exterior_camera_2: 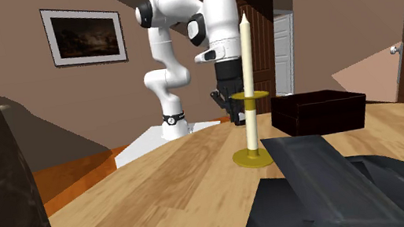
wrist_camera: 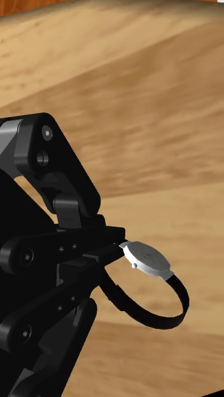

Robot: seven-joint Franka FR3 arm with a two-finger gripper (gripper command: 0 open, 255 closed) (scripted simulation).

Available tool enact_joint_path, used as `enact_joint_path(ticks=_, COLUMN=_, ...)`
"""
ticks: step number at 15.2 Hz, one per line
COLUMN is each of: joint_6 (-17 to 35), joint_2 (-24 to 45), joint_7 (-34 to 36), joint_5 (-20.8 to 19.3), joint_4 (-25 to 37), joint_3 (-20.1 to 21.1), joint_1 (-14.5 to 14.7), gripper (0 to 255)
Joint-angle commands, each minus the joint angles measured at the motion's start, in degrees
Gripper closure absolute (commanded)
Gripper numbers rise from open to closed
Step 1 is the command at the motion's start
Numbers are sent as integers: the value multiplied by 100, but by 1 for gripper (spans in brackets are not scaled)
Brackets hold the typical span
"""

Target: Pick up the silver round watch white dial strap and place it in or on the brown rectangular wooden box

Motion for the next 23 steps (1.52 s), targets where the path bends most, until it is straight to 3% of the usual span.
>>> enact_joint_path(ticks=1, joint_6=-157, joint_2=-62, joint_7=-42, joint_5=45, joint_4=99, joint_3=7, joint_1=-18, gripper=255)
enact_joint_path(ticks=23, joint_6=-1746, joint_2=-547, joint_7=-215, joint_5=335, joint_4=1263, joint_3=57, joint_1=-73, gripper=255)
